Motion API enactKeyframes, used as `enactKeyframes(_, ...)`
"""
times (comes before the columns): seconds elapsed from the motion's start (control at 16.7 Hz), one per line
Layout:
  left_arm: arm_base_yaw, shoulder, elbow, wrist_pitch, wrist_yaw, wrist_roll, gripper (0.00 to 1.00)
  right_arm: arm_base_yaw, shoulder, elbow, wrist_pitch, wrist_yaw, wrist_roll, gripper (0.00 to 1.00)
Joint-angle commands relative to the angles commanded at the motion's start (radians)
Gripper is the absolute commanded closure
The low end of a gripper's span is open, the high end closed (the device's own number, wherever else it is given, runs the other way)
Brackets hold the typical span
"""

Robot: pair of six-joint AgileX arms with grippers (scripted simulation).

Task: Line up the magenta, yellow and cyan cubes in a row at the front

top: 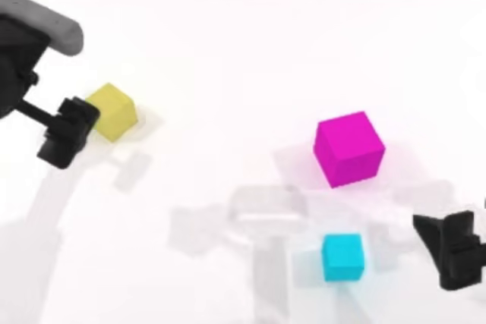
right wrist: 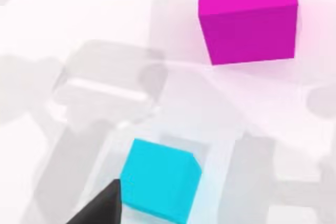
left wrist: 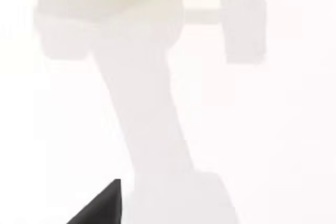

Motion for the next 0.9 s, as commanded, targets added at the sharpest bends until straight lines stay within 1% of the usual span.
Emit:
enactKeyframes(0.24,-0.016,0.470,0.363,-0.235,-0.021,0.088,0.00,-0.171,-0.292,-0.225,0.187,-0.001,-0.127,0.00)
enactKeyframes(0.42,-0.012,0.730,0.612,-0.335,-0.038,0.138,0.00,-0.306,-0.458,-0.346,0.311,0.004,-0.210,0.00)
enactKeyframes(0.66,0.007,0.925,0.858,-0.367,-0.053,0.180,0.00,-0.457,-0.621,-0.442,0.434,0.012,-0.289,0.00)
enactKeyframes(0.78,0.016,0.964,0.926,-0.353,-0.057,0.192,0.00,-0.505,-0.662,-0.464,0.471,0.014,-0.311,0.00)
enactKeyframes(0.9,0.020,0.976,0.953,-0.341,-0.058,0.197,0.00,-0.527,-0.679,-0.474,0.486,0.015,-0.319,0.00)
